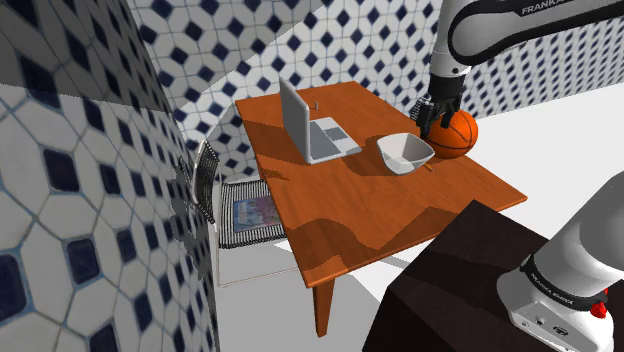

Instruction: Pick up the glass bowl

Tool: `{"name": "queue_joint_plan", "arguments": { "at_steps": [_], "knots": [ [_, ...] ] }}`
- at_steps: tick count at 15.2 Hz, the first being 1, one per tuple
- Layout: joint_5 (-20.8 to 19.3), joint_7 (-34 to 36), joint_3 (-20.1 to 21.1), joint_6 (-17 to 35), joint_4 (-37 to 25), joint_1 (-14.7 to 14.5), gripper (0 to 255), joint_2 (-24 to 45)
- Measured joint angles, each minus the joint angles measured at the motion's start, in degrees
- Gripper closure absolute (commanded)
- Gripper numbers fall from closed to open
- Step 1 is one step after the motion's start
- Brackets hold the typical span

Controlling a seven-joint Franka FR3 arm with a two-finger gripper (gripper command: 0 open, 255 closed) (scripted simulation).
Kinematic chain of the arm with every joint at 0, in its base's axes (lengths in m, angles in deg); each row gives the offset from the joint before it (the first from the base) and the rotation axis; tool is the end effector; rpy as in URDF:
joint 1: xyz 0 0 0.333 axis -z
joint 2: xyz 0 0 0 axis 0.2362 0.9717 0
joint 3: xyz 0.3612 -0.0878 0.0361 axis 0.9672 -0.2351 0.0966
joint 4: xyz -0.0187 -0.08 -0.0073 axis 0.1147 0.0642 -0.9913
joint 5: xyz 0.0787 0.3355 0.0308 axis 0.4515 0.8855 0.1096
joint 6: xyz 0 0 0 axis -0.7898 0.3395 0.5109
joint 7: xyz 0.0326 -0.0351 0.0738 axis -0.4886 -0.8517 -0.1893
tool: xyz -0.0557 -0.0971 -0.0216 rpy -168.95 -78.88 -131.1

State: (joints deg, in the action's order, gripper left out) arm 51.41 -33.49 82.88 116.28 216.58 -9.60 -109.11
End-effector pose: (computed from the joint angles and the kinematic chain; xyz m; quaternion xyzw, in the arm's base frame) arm 0.3332 -0.0415 0.5140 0.9981 -0.0390 -0.0435 0.0184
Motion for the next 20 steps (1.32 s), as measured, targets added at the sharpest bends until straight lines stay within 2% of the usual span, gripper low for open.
{"name": "queue_joint_plan", "arguments": {
  "at_steps": [9,15,20],
  "knots": [
    [-1.38,-3.55,-3.22,13.09,-5.60,2.17,0,18.45],
    [-0.83,-6.32,-4.76,19.46,-12.95,3.72,0,31.99],
    [0.25,-8.31,-5.21,22.36,-21.20,5.19,0,43.01]
  ]
}}
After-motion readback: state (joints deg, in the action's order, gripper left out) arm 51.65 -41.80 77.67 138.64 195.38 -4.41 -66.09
